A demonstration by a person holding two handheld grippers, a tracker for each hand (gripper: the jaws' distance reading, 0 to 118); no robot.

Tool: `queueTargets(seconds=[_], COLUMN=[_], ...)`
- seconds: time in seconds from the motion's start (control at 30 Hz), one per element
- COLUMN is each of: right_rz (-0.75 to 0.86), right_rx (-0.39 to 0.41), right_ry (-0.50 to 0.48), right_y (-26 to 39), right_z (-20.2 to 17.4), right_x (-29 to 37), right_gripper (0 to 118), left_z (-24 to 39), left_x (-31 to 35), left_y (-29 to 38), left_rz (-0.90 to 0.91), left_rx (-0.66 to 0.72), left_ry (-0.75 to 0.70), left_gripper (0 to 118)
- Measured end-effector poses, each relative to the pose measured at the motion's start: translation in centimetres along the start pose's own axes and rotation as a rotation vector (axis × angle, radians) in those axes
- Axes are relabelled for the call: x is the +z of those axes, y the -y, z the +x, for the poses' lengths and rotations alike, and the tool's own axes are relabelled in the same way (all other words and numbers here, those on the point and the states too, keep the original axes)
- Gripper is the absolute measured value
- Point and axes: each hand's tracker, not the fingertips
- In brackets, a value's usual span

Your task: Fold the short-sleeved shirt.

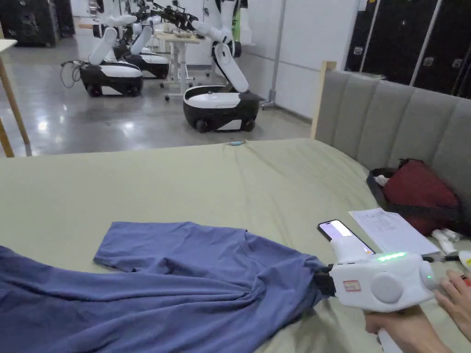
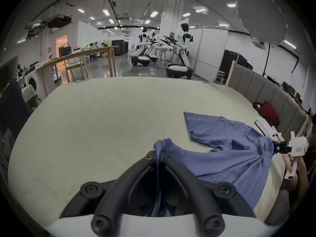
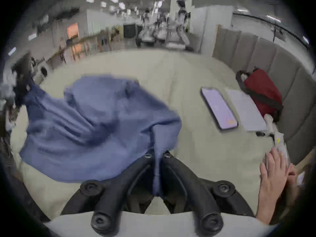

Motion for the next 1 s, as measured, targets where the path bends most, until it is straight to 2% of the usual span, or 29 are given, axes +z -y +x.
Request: queueTargets(seconds=[0.07, 0.13, 0.3, 0.4, 0.47, 0.6, 0.73, 0.8, 0.87, 0.97, 1.0], right_rz=[0.146, 0.239, 0.476, 0.586, 0.632, 0.69, 0.687, 0.714, 0.731, 0.7, 0.685], right_rx=[0.035, 0.063, 0.08, 0.174, 0.219, 0.161, 0.143, 0.071, -0.006, -0.084, -0.083], right_ry=[-0.055, -0.069, -0.2, -0.173, -0.143, -0.122, -0.087, -0.045, -0.051, -0.048, -0.068], right_y=[-2.6, -6.7, -18.6, -25.1, -29.3, -36.9, -43.4, -46.2, -48.6, -49.9, -50.0], right_z=[-1.2, -3.0, -8.3, -11.5, -13.2, -15.2, -16.7, -17.0, -16.9, -16.6, -16.4], right_x=[2.2, 3.8, 7.3, 9.0, 9.8, 10.3, 10.0, 9.5, 9.0, 7.8, 7.4], right_gripper=[5, 5, 5, 5, 5, 5, 5, 5, 5, 5, 5], left_z=[-0.7, -0.8, -0.8, -1.5, -1.9, -2.3, -2.2, -2.3, -2.0, -1.7, -1.4], left_x=[1.3, 2.6, 6.2, 8.1, 9.1, 10.3, 10.7, 10.5, 10.2, 9.7, 9.4], left_y=[-1.0, -2.4, -7.6, -12.3, -16.0, -23.5, -29.7, -32.3, -34.7, -36.0, -36.2], left_rz=[0.059, 0.105, 0.283, 0.35, 0.422, 0.502, 0.558, 0.591, 0.607, 0.645, 0.647], left_rx=[0.025, 0.051, 0.034, 0.076, 0.058, -0.019, -0.051, -0.022, 0.012, 0.007, -0.006], left_ry=[0.014, 0.033, 0.005, -0.004, -0.042, -0.149, -0.263, -0.269, -0.261, -0.224, -0.244], left_gripper=[0, 0, 0, 0, 0, 0, 0, 0, 0, 0, 0])
